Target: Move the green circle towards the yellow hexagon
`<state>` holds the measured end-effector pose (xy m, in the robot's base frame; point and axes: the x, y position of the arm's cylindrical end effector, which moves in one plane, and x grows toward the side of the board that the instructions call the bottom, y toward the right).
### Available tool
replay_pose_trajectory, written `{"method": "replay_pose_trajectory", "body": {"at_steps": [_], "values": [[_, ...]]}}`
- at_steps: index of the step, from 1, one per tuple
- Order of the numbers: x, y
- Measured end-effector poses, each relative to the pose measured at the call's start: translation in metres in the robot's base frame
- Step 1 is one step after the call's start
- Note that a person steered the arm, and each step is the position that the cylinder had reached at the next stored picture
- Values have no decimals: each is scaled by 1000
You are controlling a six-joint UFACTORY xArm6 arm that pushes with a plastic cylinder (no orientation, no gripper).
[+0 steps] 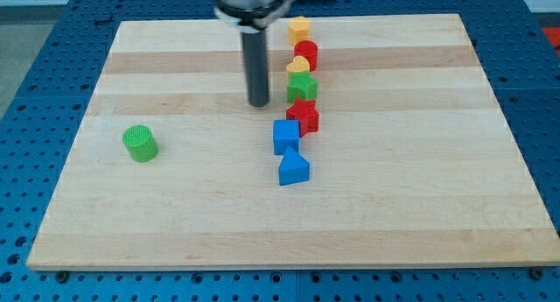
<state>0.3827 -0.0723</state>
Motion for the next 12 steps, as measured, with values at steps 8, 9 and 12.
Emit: {"method": "replay_pose_trajectory", "body": {"at_steps": [8, 9, 12], "values": [[115, -147], [105, -184], [66, -145]]}}
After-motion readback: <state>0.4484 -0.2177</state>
